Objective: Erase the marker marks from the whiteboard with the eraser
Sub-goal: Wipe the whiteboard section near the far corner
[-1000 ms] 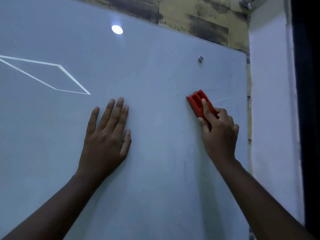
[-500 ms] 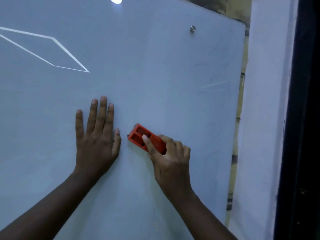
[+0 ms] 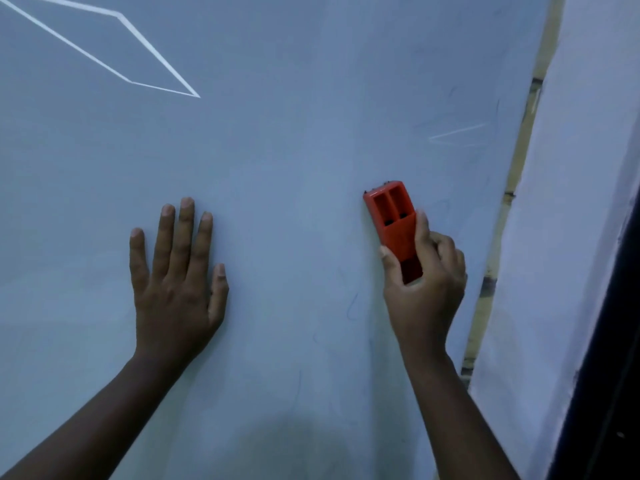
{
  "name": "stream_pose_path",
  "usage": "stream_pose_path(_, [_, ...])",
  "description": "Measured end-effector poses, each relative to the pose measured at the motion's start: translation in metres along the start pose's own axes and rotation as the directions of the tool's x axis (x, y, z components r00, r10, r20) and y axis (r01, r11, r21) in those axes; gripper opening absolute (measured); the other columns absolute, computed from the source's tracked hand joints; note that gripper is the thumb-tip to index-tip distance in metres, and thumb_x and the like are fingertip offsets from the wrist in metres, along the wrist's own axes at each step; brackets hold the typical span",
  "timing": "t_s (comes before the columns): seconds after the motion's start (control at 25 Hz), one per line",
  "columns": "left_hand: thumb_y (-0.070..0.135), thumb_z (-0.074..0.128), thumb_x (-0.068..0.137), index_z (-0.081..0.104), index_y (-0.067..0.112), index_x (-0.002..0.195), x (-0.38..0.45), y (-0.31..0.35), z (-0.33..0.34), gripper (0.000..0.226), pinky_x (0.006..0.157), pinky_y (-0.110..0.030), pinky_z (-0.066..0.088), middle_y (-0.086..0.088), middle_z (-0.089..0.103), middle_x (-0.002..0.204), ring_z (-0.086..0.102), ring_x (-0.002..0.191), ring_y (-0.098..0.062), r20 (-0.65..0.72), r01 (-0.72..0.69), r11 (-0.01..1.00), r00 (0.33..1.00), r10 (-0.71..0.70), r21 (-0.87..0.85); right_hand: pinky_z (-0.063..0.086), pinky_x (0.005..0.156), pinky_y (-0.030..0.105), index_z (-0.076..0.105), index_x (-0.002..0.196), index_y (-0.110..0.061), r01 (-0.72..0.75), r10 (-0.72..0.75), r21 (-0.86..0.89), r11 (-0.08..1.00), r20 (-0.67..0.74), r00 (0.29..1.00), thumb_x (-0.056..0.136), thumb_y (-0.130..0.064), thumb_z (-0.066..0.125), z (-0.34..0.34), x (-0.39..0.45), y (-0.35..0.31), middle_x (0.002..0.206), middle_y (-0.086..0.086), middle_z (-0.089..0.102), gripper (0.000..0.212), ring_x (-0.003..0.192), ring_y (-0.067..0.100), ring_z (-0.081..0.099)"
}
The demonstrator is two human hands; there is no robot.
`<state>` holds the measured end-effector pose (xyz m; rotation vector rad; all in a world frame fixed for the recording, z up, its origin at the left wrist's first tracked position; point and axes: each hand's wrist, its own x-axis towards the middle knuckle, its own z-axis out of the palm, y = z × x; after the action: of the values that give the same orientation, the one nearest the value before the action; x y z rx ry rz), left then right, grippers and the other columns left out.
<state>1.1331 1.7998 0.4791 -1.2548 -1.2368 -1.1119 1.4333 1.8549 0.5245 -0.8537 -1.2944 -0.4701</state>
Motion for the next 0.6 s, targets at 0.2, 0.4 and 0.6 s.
stream_pose_path(0.2, [0.026,0.04,0.109,0.023,0.003,0.167,-0.019,0.004,0.001,0.065,0.13,-0.063,0.009,-0.019,0.016,0.175,0.011,0.164,-0.035,0.011,0.014,1.0,1.0,-0.014,-0.002,0.044,0.086,0.042,0.059,0.146,-0.021,0.086,-0.094,0.07,0.994,0.115,0.989,0.085,-0.031,0.075,0.007,-0.058,-0.025,0.111,0.003,0.06,0.063,0.103,0.027,0.054])
stream_pose_path(0.4, [0.028,0.038,0.109,0.021,0.004,0.168,-0.042,0.012,0.004,0.066,0.13,-0.064,0.01,-0.018,0.013,0.176,0.011,0.164,-0.035,0.037,0.055,0.998,0.998,-0.055,-0.004,0.042,0.087,0.043,0.06,0.145,-0.025,0.321,-0.338,0.106,0.941,0.333,0.88,0.084,-0.032,0.076,0.004,-0.134,-0.034,0.122,0.0,0.063,0.064,0.108,0.025,0.058])
stream_pose_path(0.6, [0.029,0.039,0.109,0.021,0.005,0.168,-0.064,0.01,0.005,0.066,0.13,-0.063,0.011,-0.018,0.014,0.176,0.011,0.164,-0.034,0.051,0.036,0.999,0.998,-0.036,0.015,0.044,0.082,0.043,0.061,0.144,-0.026,0.29,-0.304,0.093,0.952,0.35,0.886,0.08,-0.034,0.079,-0.007,-0.116,-0.013,0.114,0.001,0.062,0.067,0.105,0.024,0.057])
